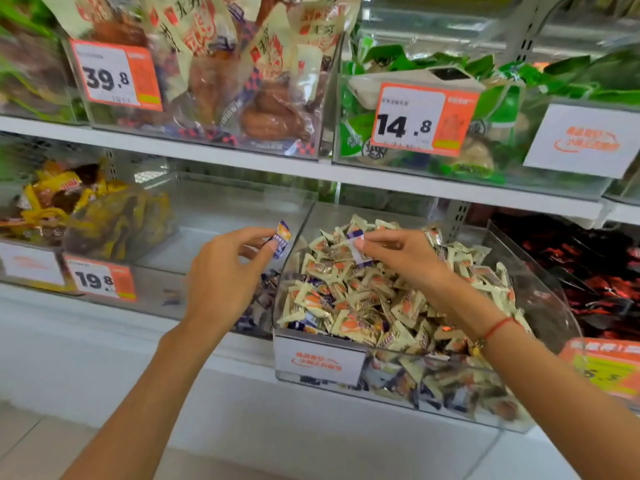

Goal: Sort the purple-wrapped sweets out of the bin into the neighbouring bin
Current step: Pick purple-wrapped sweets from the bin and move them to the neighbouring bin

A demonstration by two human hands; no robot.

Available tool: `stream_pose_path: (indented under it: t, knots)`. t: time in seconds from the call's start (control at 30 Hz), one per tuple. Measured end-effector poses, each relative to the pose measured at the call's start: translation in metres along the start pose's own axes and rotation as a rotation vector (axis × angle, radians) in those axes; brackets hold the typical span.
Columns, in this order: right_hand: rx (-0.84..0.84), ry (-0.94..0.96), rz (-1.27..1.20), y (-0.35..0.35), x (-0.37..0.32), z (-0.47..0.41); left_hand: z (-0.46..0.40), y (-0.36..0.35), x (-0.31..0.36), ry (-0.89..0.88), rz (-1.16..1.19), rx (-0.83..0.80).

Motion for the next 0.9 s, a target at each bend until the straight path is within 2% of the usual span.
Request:
stream_pose_path:
  t: [0.07, 0.13, 0.23, 0.33, 0.5, 0.53, 0.63, 0.67, 0.8, 0.9]
  knots:
    - [0.005, 0.083, -0.022, -0.021, -0.016, -0.008, -0.002, 0.007, -0.006, -0.113, -0.372, 0.088]
    - [-0.017, 0.218, 0.002, -0.048, -0.036, -0.017, -0.006, 0.007, -0.017, -0.122, -0.497, 0.109]
    - [-0.028, 0.348, 0.179, -0.085, -0.051, -0.037, -0.009, 0.0, -0.034, 0.004, -0.488, 0.041]
    - [-0.087, 0.357, 0.367, -0.1, -0.046, -0.053, -0.013, -0.008, -0.047, 0.089, -0.411, -0.038]
    - [0.065, 0.351, 0.5, -0.055, -0.015, -0.049, -0.009, -0.005, -0.018, 0.002, -0.148, -0.061]
    - [-0.003, 0.344, 0.567, -0.052, -0.006, -0.045, -0.003, -0.009, -0.008, -0.035, -0.125, -0.125]
    - [-0.409, 0.309, 0.873, -0.066, 0.028, -0.032, 0.014, -0.025, 0.011, -0.176, -0.256, -0.319]
    - [-0.458, 0.325, 0.946, -0.069, 0.034, -0.031, 0.017, -0.028, 0.012, -0.2, -0.302, -0.337]
    - [-0.34, 0.506, 1.062, -0.069, 0.027, -0.032, 0.02, -0.025, 0.012, -0.228, -0.337, -0.292]
    - [-0.293, 0.524, 0.989, -0.057, 0.014, -0.024, 0.022, -0.023, 0.017, -0.25, -0.346, -0.222]
Point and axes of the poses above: each hand's wrist, its own z-axis away from the middle knuckle, its own y-axis out of the back of the hand, x = y × z, the point moved 5 cm from there along -z, towards the middle knuckle, and after that the axes turned 5 degrees about y, right-handed, at the moved point
